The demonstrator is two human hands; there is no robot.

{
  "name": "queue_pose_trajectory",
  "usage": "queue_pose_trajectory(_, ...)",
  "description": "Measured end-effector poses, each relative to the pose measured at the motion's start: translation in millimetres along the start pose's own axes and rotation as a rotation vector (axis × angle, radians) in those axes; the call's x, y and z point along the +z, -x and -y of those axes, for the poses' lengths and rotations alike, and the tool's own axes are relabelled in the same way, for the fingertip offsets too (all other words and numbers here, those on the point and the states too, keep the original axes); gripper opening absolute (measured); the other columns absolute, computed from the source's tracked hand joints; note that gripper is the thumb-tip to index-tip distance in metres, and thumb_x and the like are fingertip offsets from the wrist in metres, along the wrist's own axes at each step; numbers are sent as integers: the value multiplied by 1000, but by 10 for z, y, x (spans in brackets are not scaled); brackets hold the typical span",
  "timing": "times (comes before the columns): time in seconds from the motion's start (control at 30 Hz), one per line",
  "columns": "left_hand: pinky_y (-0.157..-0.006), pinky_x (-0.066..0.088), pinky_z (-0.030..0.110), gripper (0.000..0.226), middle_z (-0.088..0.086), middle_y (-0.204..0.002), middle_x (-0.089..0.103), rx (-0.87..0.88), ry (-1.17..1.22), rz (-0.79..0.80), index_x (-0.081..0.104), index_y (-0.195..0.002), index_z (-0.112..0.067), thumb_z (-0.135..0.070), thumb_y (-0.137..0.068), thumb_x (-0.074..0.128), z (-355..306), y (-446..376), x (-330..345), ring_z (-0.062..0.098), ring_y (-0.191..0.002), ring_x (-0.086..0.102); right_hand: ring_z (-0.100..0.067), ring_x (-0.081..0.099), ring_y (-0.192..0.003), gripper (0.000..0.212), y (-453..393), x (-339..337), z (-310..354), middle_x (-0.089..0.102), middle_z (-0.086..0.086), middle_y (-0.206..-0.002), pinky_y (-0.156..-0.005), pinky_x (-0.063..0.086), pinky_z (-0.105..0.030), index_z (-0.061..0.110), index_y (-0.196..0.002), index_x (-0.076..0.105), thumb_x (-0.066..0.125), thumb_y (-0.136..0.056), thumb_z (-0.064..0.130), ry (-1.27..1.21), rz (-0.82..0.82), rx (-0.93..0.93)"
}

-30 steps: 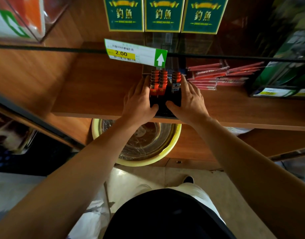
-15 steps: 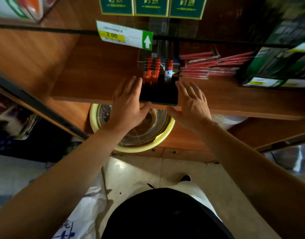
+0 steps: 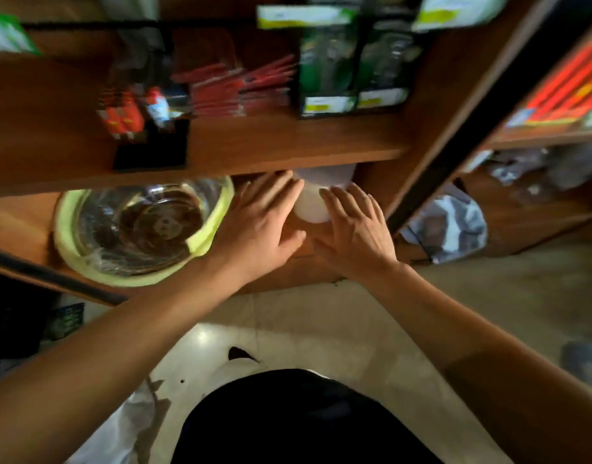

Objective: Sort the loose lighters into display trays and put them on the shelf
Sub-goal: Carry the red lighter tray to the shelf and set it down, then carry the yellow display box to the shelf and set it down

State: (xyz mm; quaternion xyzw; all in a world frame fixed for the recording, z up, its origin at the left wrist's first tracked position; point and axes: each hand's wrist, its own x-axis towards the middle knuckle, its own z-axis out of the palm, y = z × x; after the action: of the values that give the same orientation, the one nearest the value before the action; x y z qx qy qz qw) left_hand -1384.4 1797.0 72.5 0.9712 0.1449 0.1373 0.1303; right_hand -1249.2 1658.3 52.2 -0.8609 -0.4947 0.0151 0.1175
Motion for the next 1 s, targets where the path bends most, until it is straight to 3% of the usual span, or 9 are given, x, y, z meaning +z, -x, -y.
queue_pose_trajectory(0.27,-111,37,53,74,12,-150,46,383,38,65,46,-145,-10,-51,-83,46,-2303,-809,791,34,-138,42,-33,21,-147,85,1763,-660,-1955,38,-6,-153,-119,18,-49,16,-149,35,68,-79,50,63,-102,407)
queue_pose_trajectory(0.4,-103,43,56,74,18,-141,54,607,96,111,55,-136,-4,-49,-78,50,-3434,-1244,1209,39,-128,51,-31,17,-148,86,2581,-977,-2754,36,-2,-154,-120,13,-45,19,-151,33,67,-80,52,91,-151,642)
queue_pose_trajectory(0.57,-109,37,55,77,12,-148,49,777,157,220,50,-142,-11,-54,-78,45,-4726,-1696,1671,34,-136,44,-25,3,-151,81,3358,-1317,-3569,22,3,-160,-123,4,-44,24,-154,20,57,-89,56,100,-185,918)
queue_pose_trajectory(1.0,-116,28,53,75,7,-157,37,1160,235,322,36,-151,-19,-48,-87,60,-7414,-3574,2906,29,-145,30,-27,5,-151,82,3955,-2122,-6109,26,0,-159,-121,4,-44,22,-153,24,58,-86,56,213,-278,1363)
